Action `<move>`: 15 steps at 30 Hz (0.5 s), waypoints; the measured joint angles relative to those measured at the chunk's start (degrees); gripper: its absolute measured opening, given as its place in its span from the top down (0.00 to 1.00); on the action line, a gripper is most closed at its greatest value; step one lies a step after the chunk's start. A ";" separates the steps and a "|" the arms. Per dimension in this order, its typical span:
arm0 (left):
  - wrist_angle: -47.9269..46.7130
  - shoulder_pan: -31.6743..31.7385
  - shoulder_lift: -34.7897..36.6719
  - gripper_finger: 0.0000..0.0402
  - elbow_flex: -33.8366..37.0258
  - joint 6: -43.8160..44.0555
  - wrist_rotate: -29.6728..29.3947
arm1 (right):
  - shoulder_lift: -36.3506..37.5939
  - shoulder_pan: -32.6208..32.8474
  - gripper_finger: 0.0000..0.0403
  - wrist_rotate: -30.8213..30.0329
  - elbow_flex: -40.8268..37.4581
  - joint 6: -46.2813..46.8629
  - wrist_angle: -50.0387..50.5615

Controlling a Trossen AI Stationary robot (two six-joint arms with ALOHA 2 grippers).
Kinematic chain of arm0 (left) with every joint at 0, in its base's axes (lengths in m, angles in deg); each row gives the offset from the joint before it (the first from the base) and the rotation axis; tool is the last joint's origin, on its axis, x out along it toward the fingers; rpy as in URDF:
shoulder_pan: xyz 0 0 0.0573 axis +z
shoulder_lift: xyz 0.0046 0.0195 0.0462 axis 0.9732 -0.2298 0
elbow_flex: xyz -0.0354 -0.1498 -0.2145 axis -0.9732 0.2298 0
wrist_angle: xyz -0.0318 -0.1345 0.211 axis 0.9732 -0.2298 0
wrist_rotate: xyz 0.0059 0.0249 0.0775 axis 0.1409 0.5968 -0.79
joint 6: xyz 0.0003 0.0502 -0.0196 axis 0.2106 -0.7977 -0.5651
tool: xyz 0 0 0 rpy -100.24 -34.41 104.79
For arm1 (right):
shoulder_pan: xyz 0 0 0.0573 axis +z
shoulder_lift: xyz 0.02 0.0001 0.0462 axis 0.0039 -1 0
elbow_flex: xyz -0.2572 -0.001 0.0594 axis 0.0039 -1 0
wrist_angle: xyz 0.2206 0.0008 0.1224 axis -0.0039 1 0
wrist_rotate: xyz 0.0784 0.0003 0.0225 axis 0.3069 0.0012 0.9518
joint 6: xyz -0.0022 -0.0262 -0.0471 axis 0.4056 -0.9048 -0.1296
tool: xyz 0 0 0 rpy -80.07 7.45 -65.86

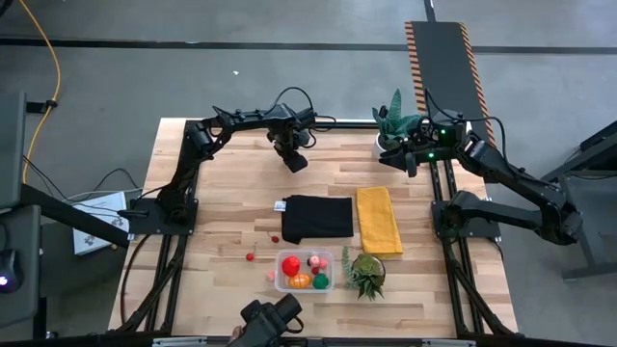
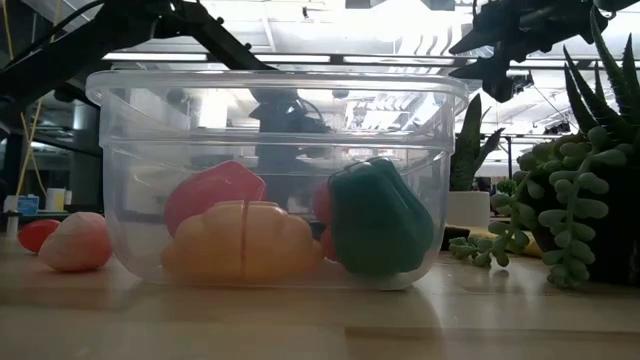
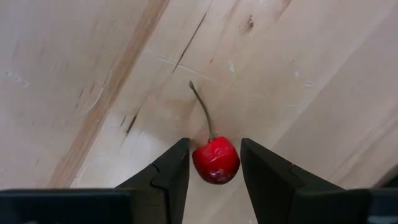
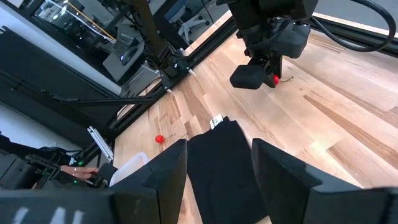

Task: Pick and placing Produce into tupperware
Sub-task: Put the top red cherry into the transparent bin

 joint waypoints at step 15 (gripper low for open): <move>-1.01 0.02 0.00 0.83 0.04 1.76 0.56 | 0.00 0.00 0.57 0.00 0.00 -0.48 0.02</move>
